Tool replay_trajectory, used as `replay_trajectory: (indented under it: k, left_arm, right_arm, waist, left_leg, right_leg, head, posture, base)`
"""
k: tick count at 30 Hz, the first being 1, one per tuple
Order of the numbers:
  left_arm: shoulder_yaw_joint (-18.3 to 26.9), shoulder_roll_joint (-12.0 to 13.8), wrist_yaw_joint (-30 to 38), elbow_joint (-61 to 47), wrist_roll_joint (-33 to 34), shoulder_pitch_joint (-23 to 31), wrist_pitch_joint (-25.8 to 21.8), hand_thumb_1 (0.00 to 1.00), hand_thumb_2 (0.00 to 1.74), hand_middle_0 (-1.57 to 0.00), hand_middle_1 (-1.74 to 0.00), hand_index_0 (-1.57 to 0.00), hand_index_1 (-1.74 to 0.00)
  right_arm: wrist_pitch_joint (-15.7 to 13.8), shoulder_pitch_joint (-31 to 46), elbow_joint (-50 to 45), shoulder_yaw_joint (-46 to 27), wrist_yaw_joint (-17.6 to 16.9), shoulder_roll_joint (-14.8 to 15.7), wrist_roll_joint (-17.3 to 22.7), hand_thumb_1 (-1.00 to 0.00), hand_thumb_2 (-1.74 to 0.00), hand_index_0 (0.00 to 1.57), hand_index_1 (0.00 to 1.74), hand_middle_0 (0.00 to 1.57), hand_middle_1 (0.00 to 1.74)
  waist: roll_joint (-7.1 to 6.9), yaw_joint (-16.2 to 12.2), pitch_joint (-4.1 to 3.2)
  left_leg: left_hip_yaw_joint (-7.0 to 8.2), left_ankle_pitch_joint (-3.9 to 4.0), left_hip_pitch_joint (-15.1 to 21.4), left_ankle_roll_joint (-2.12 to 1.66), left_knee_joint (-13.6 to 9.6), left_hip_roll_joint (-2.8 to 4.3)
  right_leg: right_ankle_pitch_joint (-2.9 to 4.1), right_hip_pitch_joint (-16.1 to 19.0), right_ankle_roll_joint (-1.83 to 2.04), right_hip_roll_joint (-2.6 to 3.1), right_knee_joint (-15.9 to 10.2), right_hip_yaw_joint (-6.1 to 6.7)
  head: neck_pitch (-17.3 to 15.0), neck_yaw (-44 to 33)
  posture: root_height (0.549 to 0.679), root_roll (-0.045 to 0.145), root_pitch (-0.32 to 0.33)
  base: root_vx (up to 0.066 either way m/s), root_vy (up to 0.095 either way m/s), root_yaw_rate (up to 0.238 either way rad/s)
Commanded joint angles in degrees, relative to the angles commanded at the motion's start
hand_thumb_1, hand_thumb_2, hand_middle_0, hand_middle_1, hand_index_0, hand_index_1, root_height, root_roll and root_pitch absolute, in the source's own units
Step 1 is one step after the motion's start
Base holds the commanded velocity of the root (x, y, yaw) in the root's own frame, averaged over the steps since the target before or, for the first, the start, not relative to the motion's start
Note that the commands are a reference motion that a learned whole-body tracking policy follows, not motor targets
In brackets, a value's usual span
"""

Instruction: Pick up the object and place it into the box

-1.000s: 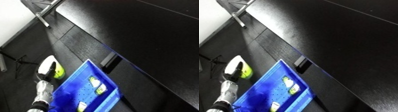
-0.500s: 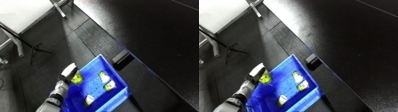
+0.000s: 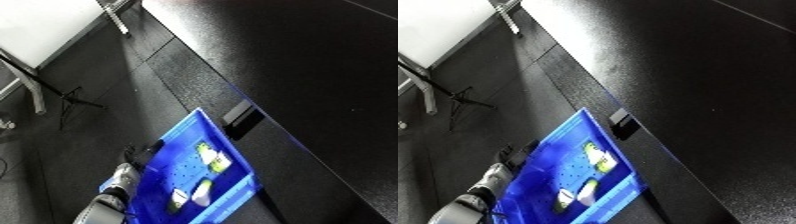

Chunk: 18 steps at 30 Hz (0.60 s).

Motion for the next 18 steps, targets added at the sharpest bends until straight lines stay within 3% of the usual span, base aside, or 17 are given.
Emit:
replay_trajectory:
  k: [6,14,15,18]
  left_arm:
    - [-1.83,-0.8,-5.86,-0.08,3.81,0.14,0.13,0.0,0.0,0.0,0.0,0.0,0.0]
    - [-6.95,-3.42,-11.53,-1.81,15.9,0.91,-1.82,0.0,0.0,0.0,0.0,0.0,0.0]
    - [-8.98,-4.11,-13.73,-2.73,20.16,1.3,-2.45,0.0,0.0,0.0,0.0,0.0,0.0]
    - [-11.82,-5.0,-16.19,-5.22,23.53,2.14,-3.96,0.0,0.0,0.0,0.0,0.0,0.0]
  right_arm:
    - [-0.08,-0.36,-0.32,0.37,-0.48,0.0,1.13,0.0,0.0,0.0,0.0,0.0,0.0]
    - [-0.25,-1.29,-0.64,0.47,-1.22,-0.51,2.41,0.0,0.0,0.0,0.0,0.0,0.0]
    - [-0.25,-1.67,-0.71,0.59,-1.44,-0.81,2.47,0.0,0.0,0.0,0.0,0.0,0.0]
    - [-0.31,-2.15,-0.96,0.58,-1.73,-1.46,2.33,0.0,0.0,0.0,0.0,0.0,0.0]
  waist:
    - [0.38,-0.1,0.0]
    - [1.21,-0.34,0.0]
    - [1.6,-0.49,0.0]
    - [2.26,-0.72,0.0]
  left_leg:
    - [0.2,-0.52,0.38,0.08,0.07,-0.24]
    - [0.71,-1.58,0.52,0.31,1.11,-0.53]
    - [1.0,-1.86,0.55,0.37,1.48,-0.53]
    - [1.55,-2.24,0.64,0.39,1.9,-0.35]
  right_leg:
    - [0.4,-0.02,0.14,0.0,-0.41,0.16]
    - [1.33,-0.27,0.56,-0.06,-1.04,0.59]
    - [1.68,-0.45,0.67,-0.06,-1.21,0.74]
    - [2.29,-0.76,0.92,-0.08,-1.55,0.95]
  head:
    - [0.37,5.09]
    - [0.24,13.73]
    - [0.18,17.45]
    - [-0.39,23.68]
  posture:
    - [0.631,0.03,-0.022]
    - [0.631,0.028,-0.021]
    - [0.631,0.028,-0.021]
    - [0.632,0.027,-0.018]
  base:
    - [-0.023,-0.02,-0.025]
    - [-0.036,-0.013,-0.09]
    - [-0.048,0.026,-0.189]
    - [-0.056,0.039,-0.196]
